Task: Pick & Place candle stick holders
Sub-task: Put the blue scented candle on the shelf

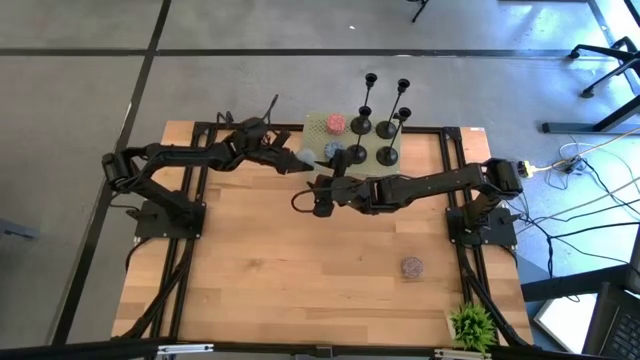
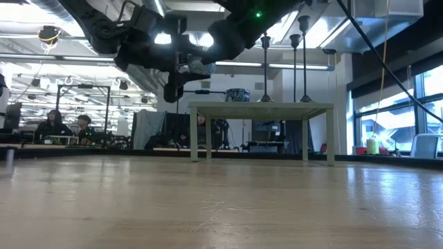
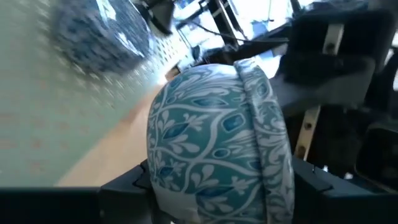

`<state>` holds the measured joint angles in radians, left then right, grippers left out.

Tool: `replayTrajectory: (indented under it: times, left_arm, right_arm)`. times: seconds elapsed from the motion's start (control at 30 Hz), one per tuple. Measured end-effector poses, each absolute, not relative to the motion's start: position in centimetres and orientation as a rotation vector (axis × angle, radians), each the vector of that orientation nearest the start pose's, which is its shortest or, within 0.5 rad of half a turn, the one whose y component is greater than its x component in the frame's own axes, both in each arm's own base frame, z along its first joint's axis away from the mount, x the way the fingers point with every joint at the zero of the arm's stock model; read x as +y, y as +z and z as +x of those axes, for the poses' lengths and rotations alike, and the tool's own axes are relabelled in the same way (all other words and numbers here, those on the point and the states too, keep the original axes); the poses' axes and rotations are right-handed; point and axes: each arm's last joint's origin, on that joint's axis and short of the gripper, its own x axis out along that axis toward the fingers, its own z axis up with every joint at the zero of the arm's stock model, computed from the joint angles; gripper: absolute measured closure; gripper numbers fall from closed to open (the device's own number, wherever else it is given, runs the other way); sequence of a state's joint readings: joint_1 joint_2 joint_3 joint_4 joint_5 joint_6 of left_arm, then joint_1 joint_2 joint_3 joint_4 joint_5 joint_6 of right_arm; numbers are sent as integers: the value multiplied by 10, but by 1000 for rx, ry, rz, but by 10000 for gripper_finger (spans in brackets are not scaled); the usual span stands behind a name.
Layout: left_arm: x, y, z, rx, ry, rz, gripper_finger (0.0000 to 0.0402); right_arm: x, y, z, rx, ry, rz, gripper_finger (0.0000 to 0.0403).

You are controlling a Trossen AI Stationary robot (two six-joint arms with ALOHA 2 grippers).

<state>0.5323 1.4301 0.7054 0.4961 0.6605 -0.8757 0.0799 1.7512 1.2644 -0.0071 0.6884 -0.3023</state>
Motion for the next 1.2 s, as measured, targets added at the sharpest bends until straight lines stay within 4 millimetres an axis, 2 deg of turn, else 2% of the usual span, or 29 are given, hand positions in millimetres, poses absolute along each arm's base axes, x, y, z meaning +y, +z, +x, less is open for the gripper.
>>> replayTrajectory:
  times: [0.37,0.7,0.9,1.2]
  left_arm:
    - [145,218,255,280,80,-996,200]
    - [151,216,251,280,101,-1070,199]
    - [144,217,255,293,73,-1096,199]
    - [132,218,261,316,2,-1098,199]
  right_arm:
    - [8,260,392,549,-545,-471,102]
    - [44,261,389,524,-522,-508,102]
    - [64,262,385,514,-544,-536,102]
    - [76,263,380,522,-608,-608,102]
